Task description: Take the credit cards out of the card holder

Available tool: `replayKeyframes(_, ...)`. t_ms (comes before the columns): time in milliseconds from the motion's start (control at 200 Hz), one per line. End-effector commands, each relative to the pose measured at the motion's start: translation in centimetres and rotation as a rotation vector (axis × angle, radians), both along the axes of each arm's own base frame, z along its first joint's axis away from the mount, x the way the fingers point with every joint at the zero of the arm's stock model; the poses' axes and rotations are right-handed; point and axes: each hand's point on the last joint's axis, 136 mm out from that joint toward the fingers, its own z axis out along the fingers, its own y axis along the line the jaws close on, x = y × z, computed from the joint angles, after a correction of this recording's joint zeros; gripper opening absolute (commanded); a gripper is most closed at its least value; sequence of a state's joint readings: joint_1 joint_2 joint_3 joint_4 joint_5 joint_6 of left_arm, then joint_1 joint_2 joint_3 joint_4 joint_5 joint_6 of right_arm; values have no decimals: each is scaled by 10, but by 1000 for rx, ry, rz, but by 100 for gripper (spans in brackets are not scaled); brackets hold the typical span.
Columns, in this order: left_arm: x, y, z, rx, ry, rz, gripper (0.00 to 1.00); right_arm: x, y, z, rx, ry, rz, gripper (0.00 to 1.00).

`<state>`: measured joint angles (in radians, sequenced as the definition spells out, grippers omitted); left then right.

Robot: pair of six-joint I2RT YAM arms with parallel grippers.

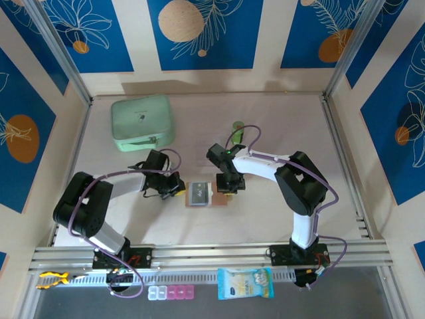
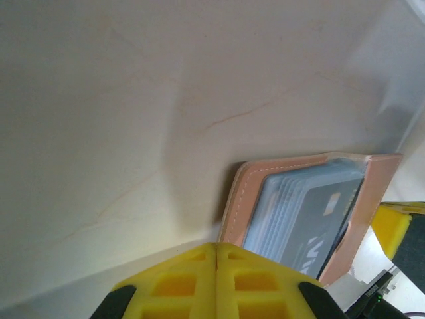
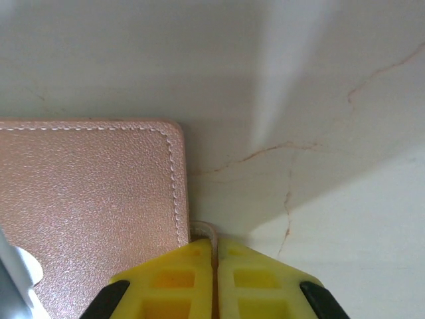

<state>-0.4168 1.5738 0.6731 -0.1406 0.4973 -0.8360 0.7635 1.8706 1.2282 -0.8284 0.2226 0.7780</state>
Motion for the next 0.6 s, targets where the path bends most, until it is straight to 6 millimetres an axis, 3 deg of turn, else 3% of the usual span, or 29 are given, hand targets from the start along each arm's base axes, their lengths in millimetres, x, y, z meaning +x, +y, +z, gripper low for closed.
replayKeyframes(0, -3, -2, -6, 2, 14, -20, 6, 8, 5, -4, -3, -16, 5, 4)
replayKeyframes(405, 7, 8, -13, 46, 18, 6, 6, 13, 3, -11, -26, -32, -18, 5)
replayKeyframes(595, 10, 9, -10, 50, 12, 3, 6, 11, -2, -4, -21, -41, -38, 12)
